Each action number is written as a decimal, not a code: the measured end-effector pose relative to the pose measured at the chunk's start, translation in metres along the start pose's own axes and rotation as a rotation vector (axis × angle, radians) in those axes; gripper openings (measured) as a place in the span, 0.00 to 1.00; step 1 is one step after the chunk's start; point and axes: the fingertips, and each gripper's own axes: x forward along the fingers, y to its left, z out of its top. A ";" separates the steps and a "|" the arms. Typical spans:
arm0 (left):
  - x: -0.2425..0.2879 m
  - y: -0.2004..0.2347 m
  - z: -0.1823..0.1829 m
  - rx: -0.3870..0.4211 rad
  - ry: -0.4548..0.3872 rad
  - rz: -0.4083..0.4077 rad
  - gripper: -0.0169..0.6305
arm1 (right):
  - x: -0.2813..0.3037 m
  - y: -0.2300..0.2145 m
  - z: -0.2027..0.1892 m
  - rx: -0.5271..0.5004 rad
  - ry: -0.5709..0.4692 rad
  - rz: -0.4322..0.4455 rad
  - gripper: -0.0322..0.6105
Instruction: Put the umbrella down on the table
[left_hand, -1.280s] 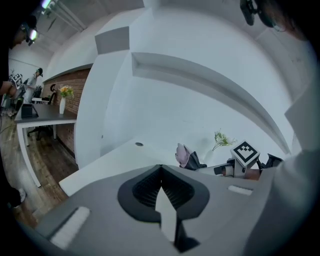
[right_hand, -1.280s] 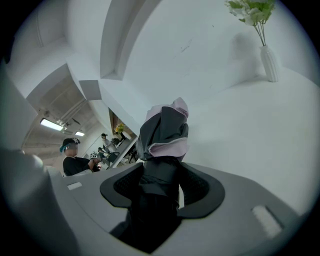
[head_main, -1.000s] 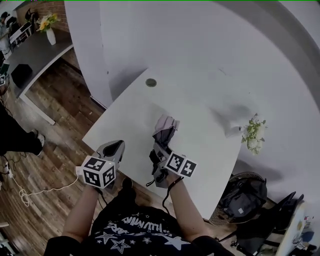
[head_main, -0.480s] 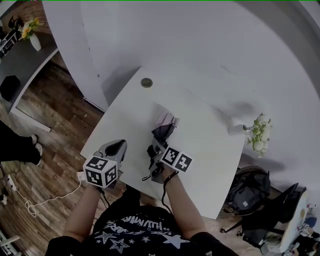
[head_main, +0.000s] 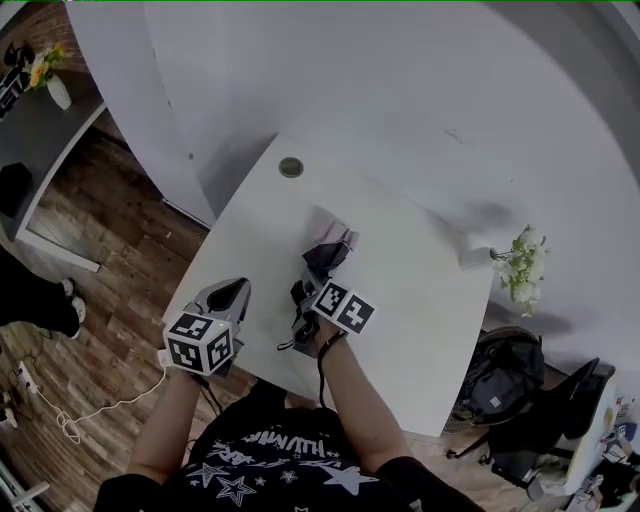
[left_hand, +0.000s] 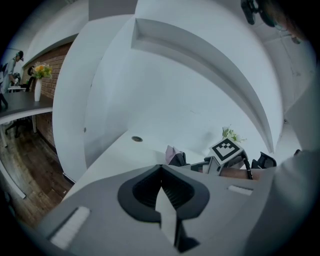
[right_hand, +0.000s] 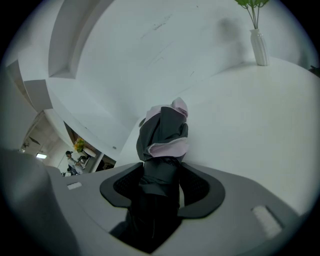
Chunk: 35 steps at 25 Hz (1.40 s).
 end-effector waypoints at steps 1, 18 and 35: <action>0.001 0.001 0.001 0.000 0.000 -0.001 0.03 | 0.002 0.000 0.001 -0.002 -0.003 -0.012 0.43; 0.009 0.012 0.002 -0.007 0.009 -0.014 0.03 | 0.014 -0.001 -0.003 0.001 -0.014 -0.116 0.44; -0.006 -0.001 0.006 0.011 -0.025 -0.003 0.03 | -0.001 0.009 -0.003 -0.089 0.005 -0.025 0.57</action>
